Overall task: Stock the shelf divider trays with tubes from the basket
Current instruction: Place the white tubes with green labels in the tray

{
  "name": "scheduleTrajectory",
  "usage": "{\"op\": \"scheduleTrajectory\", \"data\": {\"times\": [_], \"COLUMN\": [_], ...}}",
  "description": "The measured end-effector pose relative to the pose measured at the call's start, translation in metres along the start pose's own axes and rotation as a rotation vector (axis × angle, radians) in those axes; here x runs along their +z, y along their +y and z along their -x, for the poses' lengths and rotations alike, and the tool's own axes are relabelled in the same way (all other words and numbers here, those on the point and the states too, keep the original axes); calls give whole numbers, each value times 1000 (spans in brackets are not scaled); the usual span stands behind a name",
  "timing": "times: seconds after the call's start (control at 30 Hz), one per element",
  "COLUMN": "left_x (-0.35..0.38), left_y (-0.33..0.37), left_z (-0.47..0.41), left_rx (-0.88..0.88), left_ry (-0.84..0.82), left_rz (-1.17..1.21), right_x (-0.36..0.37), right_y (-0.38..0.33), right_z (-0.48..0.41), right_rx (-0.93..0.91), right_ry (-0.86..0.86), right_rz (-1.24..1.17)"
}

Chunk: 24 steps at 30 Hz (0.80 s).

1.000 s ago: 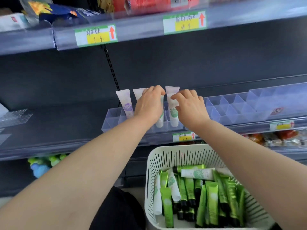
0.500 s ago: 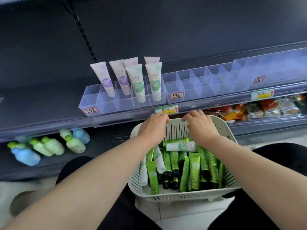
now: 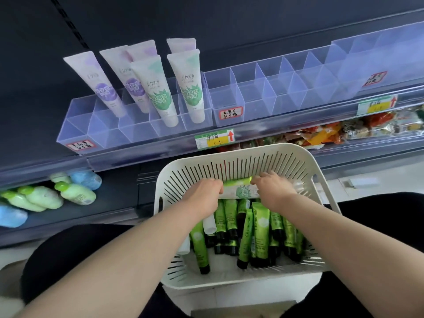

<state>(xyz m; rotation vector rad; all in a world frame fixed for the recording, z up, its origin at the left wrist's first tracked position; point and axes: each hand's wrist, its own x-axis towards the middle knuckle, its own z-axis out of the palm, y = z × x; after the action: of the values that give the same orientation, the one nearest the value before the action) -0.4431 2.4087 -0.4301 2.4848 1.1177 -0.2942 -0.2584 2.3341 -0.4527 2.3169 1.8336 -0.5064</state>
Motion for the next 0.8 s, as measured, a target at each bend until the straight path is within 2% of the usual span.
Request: {"op": "scheduleTrajectory", "data": {"times": [0.2,0.37,0.5,0.8], "left_x": [10,10,12,37], "left_y": [-16,-31,-42,-34], "left_z": [-7,-8,-5,-8], "left_rx": [-9,-68,-155,-244], "left_ry": [6,-15,-25,-184], "left_rz": [-6,-4,29,-128], "right_x": [13,15,10,-23], "right_y": [0,3,1,-17], "right_z": [-13,-17,-20,-3], "right_rx": [81,84,30,-130], "right_ry": [-116,-108,-29,174], "right_rz": [92,147,185,-293]}}
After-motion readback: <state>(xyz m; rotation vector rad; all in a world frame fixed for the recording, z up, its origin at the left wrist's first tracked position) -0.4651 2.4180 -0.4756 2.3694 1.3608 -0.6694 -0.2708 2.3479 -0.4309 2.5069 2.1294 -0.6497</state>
